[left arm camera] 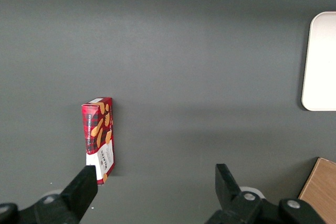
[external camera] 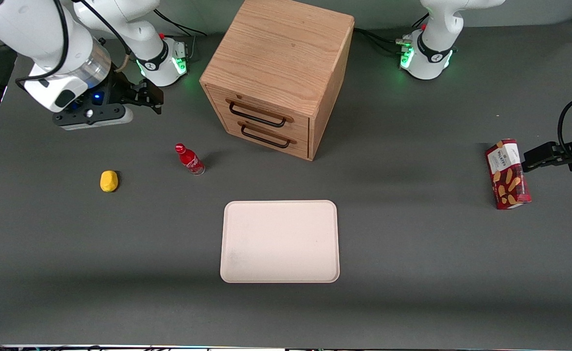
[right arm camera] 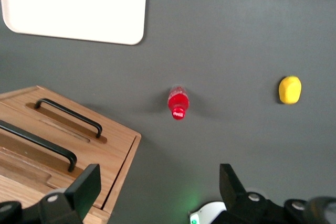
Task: Place coke bottle on tray
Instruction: 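Move the open right gripper toward the red Coca-Cola bottle, then lower the right gripper around the bottle and close on it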
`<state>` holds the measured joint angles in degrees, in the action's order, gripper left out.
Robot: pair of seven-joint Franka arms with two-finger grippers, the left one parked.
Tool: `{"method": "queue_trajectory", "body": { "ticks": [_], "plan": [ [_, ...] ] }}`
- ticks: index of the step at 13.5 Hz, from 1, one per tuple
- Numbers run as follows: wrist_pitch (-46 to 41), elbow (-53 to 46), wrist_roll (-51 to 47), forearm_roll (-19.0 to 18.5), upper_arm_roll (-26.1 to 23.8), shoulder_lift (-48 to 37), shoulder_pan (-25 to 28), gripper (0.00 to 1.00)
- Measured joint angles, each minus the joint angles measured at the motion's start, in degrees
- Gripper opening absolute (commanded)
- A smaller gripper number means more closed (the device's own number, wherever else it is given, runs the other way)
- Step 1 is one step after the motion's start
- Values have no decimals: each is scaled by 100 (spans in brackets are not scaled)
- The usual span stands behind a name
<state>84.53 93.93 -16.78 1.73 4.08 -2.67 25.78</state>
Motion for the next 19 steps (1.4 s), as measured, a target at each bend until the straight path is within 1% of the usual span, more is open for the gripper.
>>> {"method": "queue_trajectory", "body": {
  "ticks": [2,6,9,14,19],
  "plan": [
    [21,292,0,0,127,-194,102,100],
    [322,699,0,0,158,-442,114,100],
    [1071,1332,0,0,158,-444,139,100],
    [2736,2711,-17,0,162,-413,145,100],
    [3779,3580,-286,0,164,-393,147,99]
  ]
}}
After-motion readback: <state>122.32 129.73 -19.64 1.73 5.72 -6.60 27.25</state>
